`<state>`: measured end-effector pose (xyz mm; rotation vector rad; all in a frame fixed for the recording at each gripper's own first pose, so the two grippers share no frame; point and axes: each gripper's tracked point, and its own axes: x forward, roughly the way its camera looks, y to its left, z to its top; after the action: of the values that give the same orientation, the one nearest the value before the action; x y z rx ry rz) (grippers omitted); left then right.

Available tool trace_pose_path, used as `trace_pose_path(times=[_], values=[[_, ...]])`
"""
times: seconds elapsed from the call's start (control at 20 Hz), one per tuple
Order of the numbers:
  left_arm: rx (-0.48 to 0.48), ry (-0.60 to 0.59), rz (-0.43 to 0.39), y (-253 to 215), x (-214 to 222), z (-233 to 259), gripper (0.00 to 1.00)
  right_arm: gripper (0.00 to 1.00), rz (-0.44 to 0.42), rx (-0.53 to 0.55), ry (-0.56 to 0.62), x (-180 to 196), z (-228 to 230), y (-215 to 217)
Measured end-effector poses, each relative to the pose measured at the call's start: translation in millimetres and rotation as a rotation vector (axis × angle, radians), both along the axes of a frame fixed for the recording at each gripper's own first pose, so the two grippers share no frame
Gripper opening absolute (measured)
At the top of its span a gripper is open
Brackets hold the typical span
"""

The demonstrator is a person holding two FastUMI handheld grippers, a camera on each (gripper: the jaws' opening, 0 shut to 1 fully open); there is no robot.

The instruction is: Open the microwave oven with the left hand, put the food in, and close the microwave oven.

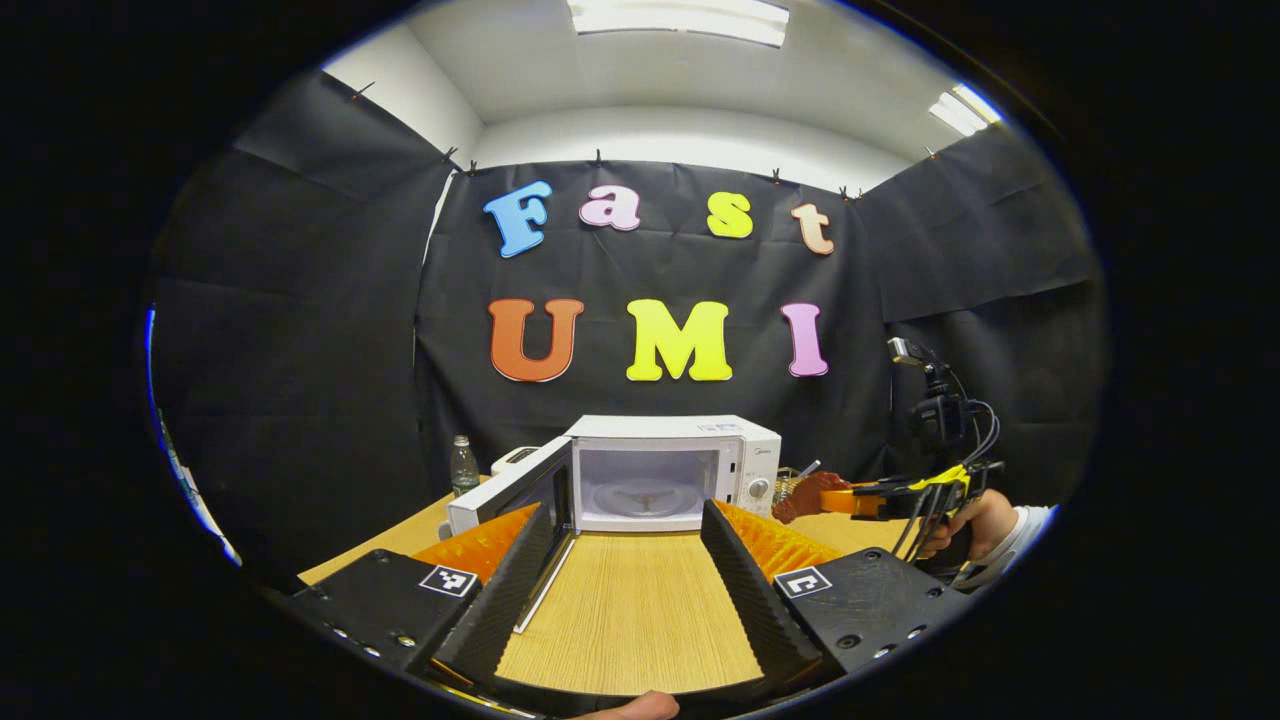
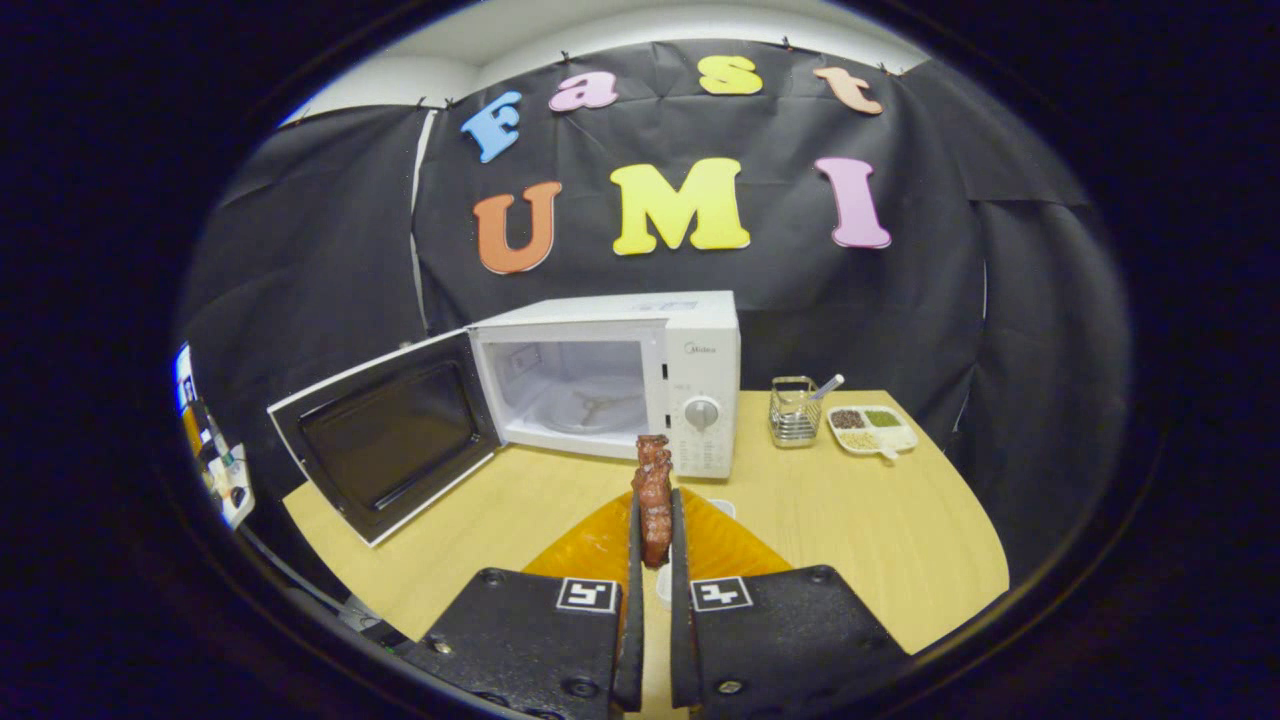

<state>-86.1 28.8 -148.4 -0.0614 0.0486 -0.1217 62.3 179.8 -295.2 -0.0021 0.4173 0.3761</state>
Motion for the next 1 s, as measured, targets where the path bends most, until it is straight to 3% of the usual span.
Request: trace_pose_path(times=[0.5,0.55,0.6,1.0], values=[[0.042,0.038,0.009,10.7,20.1,-10.2,0.93,0.14,-0.055,-0.026,-0.07,71.8,-23.0,115.6],[0.04,0.041,0.012,13.2,22.1,-11.0,0.93,0.07,-0.058,-0.026,-0.075,80.1,-25.7,126.0],[0.036,0.047,0.013,14.7,24.4,-11.4,0.93,0.14,-0.061,-0.02,-0.077,87.2,-28.4,136.7],[0.031,0.043,0.073,38.4,46.9,9.9,0.93,0.14,-0.068,0.149,-0.02,150.6,-51.6,219.6]])
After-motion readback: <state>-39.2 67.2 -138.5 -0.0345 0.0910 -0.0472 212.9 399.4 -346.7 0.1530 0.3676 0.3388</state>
